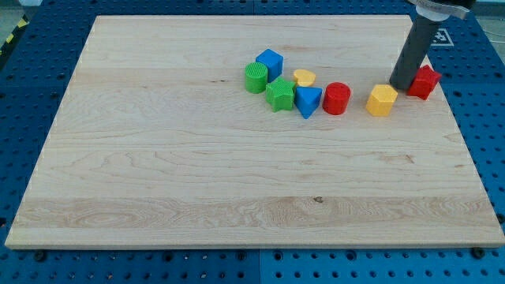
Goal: Slide the yellow hexagon a bit down
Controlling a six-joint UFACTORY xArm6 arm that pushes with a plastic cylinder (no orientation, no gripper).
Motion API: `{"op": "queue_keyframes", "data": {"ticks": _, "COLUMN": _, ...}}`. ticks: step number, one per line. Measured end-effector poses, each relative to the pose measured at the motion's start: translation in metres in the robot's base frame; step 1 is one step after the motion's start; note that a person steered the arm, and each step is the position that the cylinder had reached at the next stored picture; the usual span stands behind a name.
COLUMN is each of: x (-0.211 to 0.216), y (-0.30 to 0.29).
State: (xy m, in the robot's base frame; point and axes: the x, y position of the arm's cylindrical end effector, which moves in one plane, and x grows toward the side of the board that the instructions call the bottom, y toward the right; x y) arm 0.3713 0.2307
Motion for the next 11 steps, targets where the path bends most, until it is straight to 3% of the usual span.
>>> {"op": "queue_keyframes", "data": {"ticks": 2, "x": 0.000, "y": -0.053}}
{"op": "queue_keyframes", "data": {"ticks": 11, "x": 0.041, "y": -0.069}}
